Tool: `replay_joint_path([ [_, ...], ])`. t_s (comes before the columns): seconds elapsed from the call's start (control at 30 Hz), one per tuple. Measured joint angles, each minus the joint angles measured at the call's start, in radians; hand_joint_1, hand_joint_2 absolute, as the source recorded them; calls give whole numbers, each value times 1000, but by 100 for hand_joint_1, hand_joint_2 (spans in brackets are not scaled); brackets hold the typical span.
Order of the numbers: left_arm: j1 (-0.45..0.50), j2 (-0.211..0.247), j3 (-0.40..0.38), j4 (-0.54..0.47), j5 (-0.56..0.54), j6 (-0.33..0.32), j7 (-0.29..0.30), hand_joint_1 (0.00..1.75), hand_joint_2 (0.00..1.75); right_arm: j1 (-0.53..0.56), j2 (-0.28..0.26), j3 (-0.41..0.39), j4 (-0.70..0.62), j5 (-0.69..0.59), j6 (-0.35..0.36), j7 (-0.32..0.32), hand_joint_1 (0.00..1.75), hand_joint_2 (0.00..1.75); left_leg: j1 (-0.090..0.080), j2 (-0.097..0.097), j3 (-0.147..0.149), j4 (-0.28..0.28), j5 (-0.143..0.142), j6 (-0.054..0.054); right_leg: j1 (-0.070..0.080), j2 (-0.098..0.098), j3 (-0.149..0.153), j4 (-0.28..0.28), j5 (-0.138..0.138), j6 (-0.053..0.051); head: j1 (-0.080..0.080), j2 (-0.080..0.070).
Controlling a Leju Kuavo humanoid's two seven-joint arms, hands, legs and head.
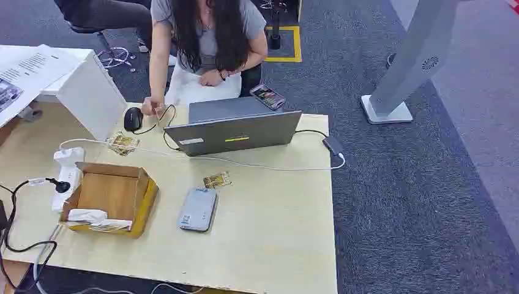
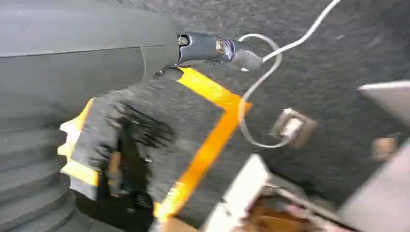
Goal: Pass the card to the sensor for recognition and then transmit it.
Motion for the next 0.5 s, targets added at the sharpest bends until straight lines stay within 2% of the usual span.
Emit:
replay_joint_path([
  [0.37, -6, -43, 220, -37, 15, -124, -216, 0, 175, -39, 8, 7, 50, -167, 60, -162, 0, 175, 0, 0, 0, 0, 0, 0, 0, 0, 0, 0, 0, 0, 0, 0],
  [0.5, -1, -69, 279, -93, -20, -166, -228, 0, 175, -40, 8, 7, 59, -187, 62, -180, 0, 175, 0, 0, 0, 0, 0, 0, 0, 0, 0, 0, 0, 0, 0, 0],
])
